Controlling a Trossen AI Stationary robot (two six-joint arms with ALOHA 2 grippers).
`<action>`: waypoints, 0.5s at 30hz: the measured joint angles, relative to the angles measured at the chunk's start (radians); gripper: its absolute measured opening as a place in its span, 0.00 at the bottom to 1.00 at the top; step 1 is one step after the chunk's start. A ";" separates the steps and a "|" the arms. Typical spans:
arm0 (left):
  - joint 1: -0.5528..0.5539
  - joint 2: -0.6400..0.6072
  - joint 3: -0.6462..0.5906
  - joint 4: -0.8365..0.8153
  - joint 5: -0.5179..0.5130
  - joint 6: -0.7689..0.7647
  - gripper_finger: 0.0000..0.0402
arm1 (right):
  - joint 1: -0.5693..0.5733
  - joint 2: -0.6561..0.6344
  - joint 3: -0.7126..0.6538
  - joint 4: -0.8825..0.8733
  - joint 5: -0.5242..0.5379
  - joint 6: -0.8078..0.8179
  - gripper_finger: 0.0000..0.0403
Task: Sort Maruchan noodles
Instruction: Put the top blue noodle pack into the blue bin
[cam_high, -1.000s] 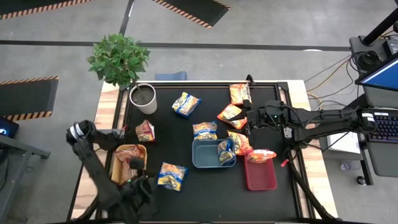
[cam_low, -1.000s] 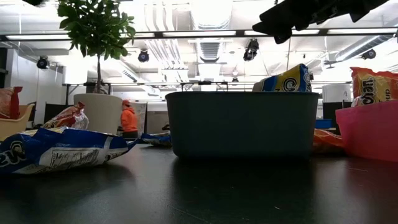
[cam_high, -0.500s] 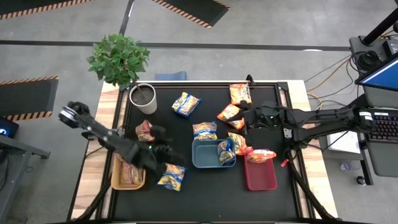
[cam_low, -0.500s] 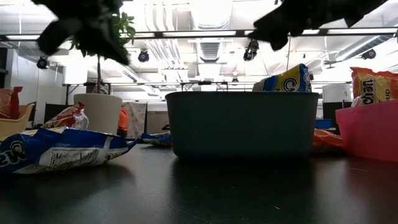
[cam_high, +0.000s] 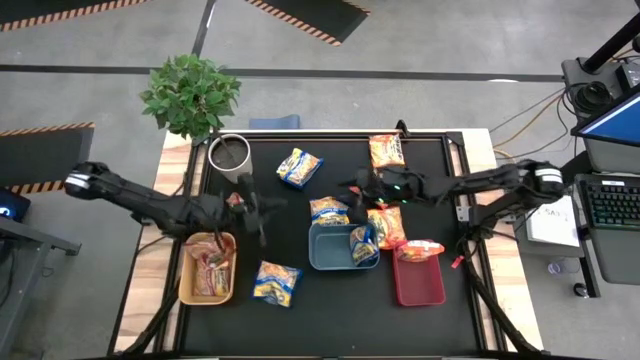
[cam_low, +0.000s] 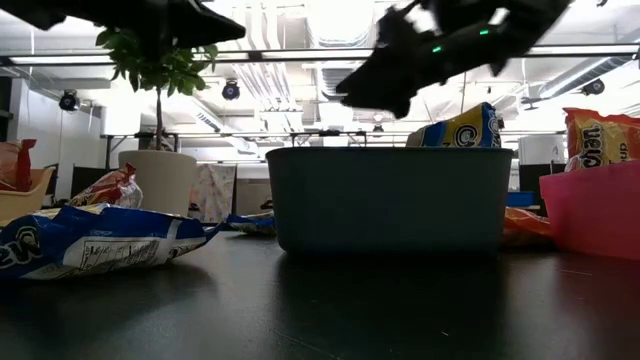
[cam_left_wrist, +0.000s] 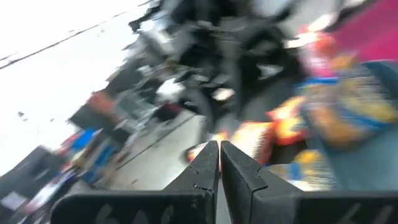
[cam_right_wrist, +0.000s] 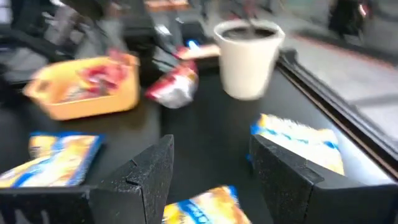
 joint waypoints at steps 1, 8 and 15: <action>0.024 -0.012 -0.007 0.021 -0.013 0.004 0.00 | -0.014 0.023 0.033 -0.040 0.008 0.015 0.50; 0.153 -0.046 -0.033 0.026 -0.133 -0.013 0.00 | -0.110 0.209 0.317 -0.369 0.018 0.107 0.50; 0.177 -0.039 -0.028 0.005 -0.147 0.080 0.00 | -0.129 0.438 0.605 -0.529 0.015 -0.073 0.50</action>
